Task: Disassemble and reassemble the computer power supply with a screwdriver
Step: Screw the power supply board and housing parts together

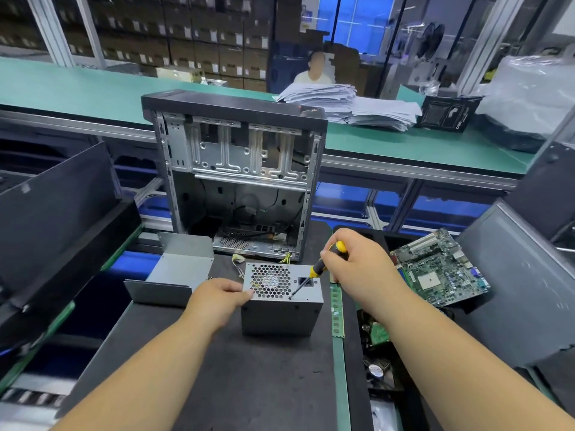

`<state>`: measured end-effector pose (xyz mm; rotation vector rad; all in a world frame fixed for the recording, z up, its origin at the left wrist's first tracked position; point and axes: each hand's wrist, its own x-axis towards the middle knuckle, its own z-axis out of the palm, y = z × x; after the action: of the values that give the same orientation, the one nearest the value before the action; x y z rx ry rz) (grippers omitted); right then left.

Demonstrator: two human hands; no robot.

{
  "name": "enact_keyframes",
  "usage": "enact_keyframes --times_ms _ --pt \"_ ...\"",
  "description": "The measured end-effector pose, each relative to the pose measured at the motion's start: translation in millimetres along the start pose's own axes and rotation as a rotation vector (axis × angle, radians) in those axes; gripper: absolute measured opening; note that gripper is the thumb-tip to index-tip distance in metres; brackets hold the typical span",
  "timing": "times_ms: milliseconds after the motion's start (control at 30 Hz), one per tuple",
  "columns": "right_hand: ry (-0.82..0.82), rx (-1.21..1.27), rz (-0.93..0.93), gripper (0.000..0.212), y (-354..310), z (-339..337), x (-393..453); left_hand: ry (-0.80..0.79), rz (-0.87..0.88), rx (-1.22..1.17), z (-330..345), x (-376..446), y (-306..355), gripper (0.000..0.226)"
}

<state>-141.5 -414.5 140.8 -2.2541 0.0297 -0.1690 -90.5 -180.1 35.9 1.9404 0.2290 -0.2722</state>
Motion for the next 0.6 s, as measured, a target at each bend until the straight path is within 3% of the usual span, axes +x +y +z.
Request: enact_keyframes --times_ms 600 --pt "-0.095 -0.313 -0.038 0.007 -23.7 2.4 7.7 0.006 -0.049 -0.041 -0.5 2.0 -0.6 0.022"
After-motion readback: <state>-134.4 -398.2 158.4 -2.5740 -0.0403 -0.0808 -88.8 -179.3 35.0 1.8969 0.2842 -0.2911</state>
